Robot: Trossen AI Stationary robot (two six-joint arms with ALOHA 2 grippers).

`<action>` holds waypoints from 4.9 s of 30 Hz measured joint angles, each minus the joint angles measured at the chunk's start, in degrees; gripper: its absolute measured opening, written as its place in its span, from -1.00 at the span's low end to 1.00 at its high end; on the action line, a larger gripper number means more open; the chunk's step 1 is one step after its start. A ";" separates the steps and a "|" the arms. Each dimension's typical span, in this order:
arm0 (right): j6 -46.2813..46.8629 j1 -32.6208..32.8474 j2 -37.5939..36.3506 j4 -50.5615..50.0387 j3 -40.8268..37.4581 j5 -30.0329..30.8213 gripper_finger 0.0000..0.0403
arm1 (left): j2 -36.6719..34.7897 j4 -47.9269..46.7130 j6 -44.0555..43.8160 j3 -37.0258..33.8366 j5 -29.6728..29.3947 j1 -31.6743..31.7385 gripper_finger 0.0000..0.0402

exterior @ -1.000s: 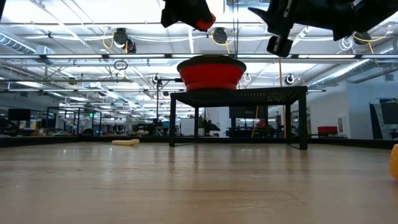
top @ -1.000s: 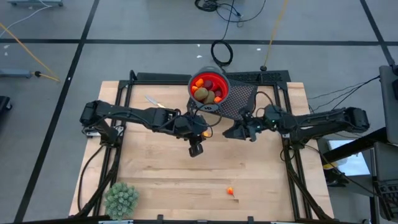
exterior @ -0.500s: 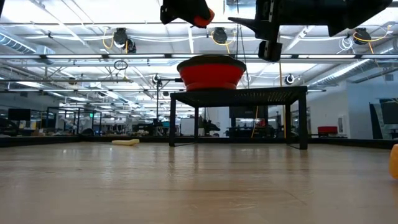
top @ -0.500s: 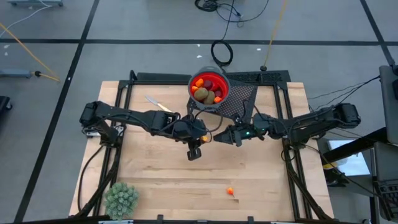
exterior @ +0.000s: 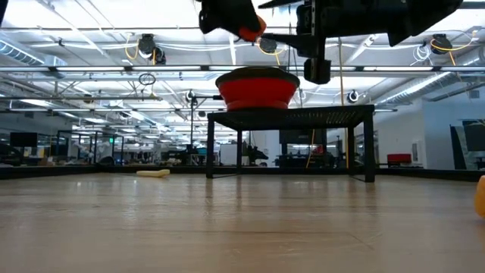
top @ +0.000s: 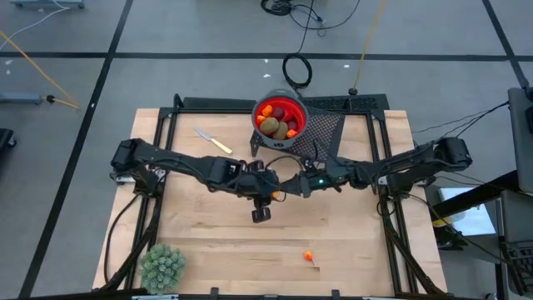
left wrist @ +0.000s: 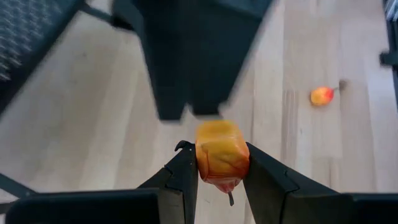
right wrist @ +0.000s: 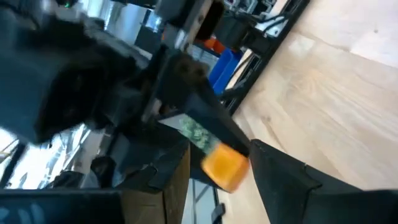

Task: Pick & Place Fruit
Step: Put the top pear into the strainer bowl on the shelf

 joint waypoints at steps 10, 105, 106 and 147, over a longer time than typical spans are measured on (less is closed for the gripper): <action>1.90 0.40 -0.06 -5.42 -0.05 1.33 -0.21 | 1.86 0.44 -2.18 -0.01 0.46 -0.04 -0.47; 4.43 2.21 -0.02 -11.21 -0.17 6.98 -0.58 | 4.20 5.75 -3.96 -0.01 -1.03 2.89 -0.47; 4.36 2.21 -0.02 -11.22 -0.17 6.98 -0.58 | 4.20 5.74 -3.96 -0.01 -1.00 2.89 -0.46; -3.33 1.63 -9.66 -20.25 -0.39 5.97 -0.58 | -2.90 -9.70 -12.64 -3.79 -10.27 3.31 0.27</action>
